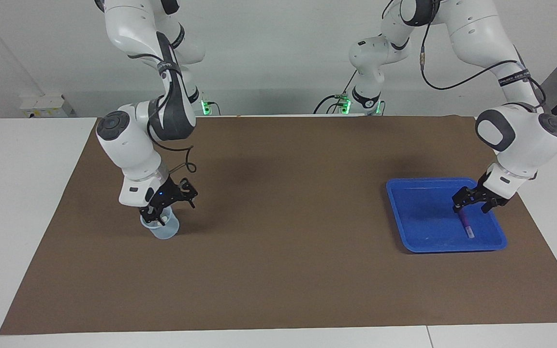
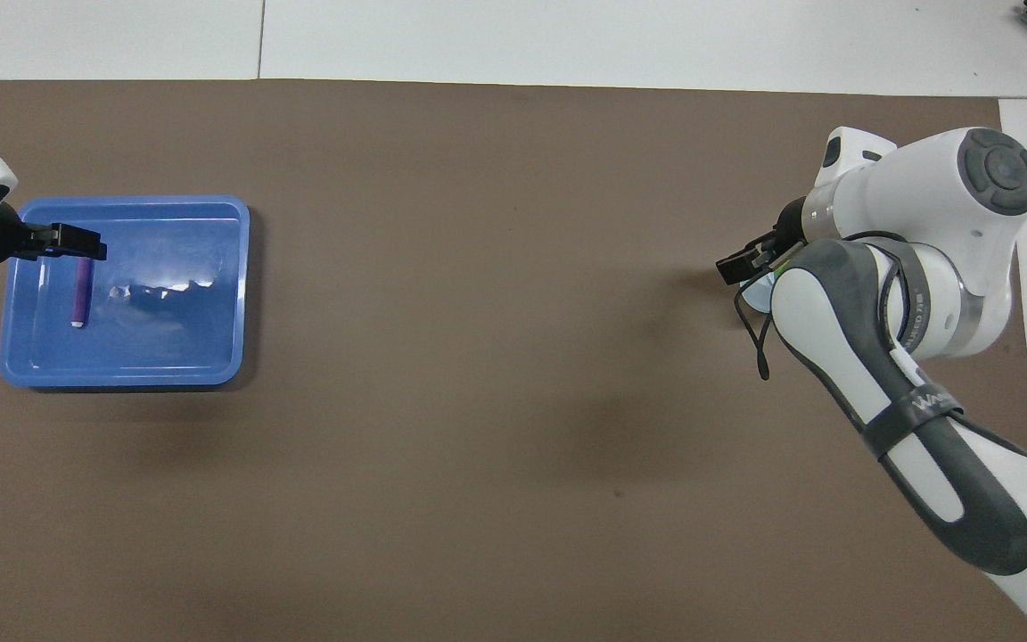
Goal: Right arm passes pens to left for tray arrangement
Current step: 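Open the left gripper and release the pen in the tray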
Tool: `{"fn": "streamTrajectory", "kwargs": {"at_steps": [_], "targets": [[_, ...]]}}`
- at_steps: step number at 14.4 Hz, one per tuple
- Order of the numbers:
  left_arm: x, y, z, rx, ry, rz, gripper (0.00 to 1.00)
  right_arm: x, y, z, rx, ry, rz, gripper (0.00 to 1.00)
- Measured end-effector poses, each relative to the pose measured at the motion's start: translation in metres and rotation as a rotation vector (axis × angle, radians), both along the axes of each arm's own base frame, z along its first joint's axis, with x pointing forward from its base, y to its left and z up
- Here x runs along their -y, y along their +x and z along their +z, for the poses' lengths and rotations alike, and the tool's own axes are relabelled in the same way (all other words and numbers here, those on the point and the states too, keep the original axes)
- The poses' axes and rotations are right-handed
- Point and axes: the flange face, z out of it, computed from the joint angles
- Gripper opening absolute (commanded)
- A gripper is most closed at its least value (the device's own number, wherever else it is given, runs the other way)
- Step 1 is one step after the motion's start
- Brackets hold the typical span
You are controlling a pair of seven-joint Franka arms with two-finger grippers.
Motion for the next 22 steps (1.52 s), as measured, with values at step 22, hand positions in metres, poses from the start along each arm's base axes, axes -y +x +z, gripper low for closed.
{"fn": "streamTrajectory", "kwargs": {"at_steps": [22], "targets": [[0.12, -0.079, 0.229, -0.127, -0.057, -0.077, 0.99, 0.03, -0.002, -0.012, -0.015, -0.006, -0.018, 0.85]]}}
